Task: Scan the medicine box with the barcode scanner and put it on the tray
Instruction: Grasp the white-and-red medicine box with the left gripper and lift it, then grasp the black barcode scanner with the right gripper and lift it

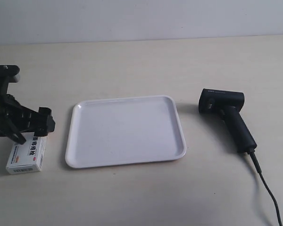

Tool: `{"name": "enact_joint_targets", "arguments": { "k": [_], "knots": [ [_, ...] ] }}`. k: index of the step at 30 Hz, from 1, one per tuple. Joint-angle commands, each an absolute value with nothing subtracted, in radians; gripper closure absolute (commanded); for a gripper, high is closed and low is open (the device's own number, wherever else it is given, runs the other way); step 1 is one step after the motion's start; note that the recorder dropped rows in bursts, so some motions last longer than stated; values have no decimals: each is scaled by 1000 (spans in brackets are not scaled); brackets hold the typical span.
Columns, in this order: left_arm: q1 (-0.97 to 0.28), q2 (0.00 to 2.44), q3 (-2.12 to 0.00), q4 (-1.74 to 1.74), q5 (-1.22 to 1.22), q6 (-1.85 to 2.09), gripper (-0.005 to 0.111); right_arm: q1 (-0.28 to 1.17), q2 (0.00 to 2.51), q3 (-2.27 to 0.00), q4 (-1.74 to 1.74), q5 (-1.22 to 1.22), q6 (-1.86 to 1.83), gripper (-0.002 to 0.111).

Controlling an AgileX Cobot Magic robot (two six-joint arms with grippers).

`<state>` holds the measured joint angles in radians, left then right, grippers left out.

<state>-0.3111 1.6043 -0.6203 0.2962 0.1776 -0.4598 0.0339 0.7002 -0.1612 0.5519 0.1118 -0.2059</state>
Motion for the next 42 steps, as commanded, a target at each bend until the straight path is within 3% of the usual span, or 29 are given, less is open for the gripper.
{"name": "enact_joint_targets", "arguments": {
  "k": [1,9,12,15,21,22,26,30,34,37,42],
  "knots": [
    [-319,1664,-628,302,90,-449,2,36,702,-169,550,108,-217,108],
    [-313,1766,-684,307,146,-441,2,36,702,-169,550,110,-217,108],
    [-311,1792,-686,326,142,-438,7,36,702,-169,550,110,-217,108],
    [-311,1802,-686,326,142,-441,27,36,702,-169,550,110,-217,108],
    [-311,1792,-708,326,154,-453,100,36,704,-169,550,108,-217,108],
    [-311,1782,-719,324,171,-453,106,36,706,-169,550,106,-217,108],
    [-311,1717,-797,266,253,-452,107,52,767,-195,550,109,-237,108],
    [-311,1649,-913,214,438,-393,107,157,932,-262,574,124,-271,108],
    [-313,1634,-1021,-172,501,0,107,266,1174,-385,571,103,-269,104],
    [-313,1638,-1059,-521,526,397,107,321,1320,-467,546,117,-269,88],
    [-313,1640,-1061,-611,515,496,107,337,1495,-559,466,85,-269,50]
  ]
}}
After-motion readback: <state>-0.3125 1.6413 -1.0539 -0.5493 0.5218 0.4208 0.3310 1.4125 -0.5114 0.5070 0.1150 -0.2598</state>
